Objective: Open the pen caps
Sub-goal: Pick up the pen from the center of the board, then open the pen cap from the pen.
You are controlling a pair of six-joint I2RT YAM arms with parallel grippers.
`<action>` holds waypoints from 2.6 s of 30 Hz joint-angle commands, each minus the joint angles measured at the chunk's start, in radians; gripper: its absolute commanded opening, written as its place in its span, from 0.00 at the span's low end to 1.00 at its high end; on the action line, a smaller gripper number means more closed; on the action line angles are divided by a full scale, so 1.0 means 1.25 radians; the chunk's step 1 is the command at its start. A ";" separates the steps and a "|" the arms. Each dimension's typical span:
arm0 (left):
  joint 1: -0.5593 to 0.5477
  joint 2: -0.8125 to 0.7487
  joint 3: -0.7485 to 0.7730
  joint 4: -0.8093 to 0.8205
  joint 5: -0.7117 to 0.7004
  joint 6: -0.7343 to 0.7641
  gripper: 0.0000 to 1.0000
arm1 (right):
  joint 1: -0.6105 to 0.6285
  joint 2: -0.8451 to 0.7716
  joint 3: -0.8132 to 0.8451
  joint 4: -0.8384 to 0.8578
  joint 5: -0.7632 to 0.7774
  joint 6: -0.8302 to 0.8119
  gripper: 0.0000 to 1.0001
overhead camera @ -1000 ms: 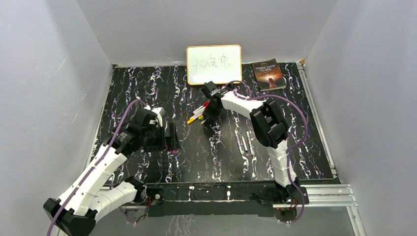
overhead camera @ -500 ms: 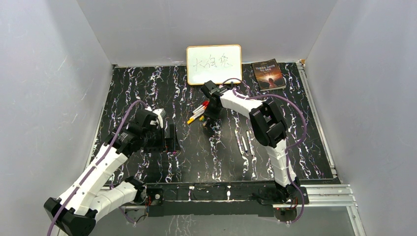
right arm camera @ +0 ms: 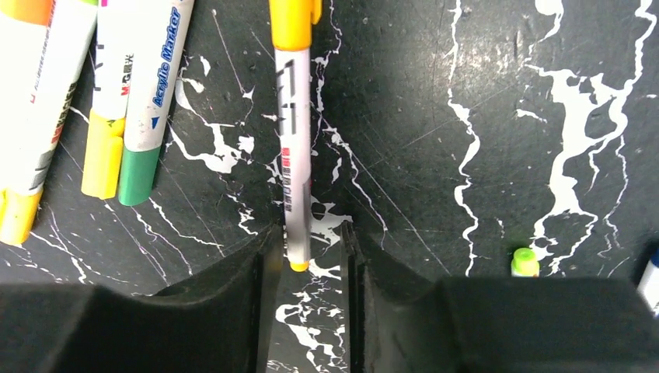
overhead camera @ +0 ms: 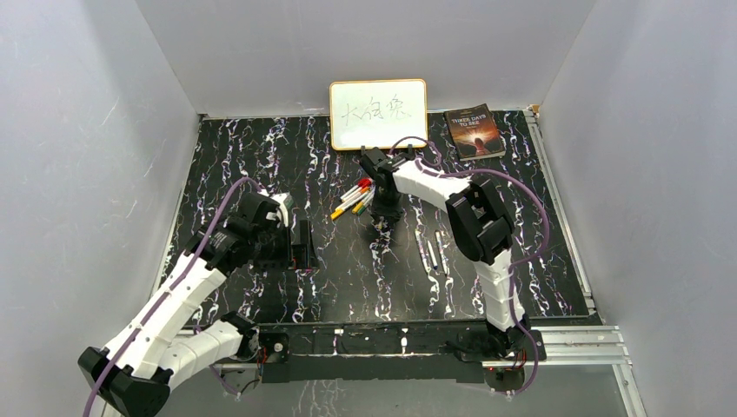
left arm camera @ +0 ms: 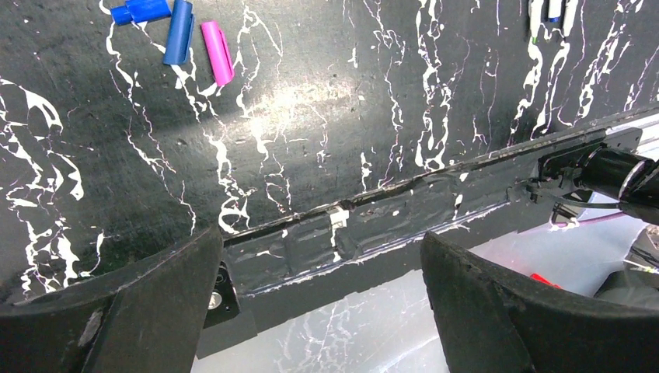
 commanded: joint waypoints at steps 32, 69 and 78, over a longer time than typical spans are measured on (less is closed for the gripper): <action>0.003 0.017 -0.093 0.375 0.198 -0.262 0.98 | 0.153 -0.524 -0.324 0.118 -0.307 -0.269 0.00; 0.002 -0.017 -0.166 0.431 0.229 -0.313 0.98 | 0.179 -0.631 -0.469 0.238 -0.372 -0.196 0.00; 0.003 -0.021 -0.173 0.437 0.229 -0.317 0.98 | 0.179 -0.636 -0.469 0.241 -0.376 -0.191 0.00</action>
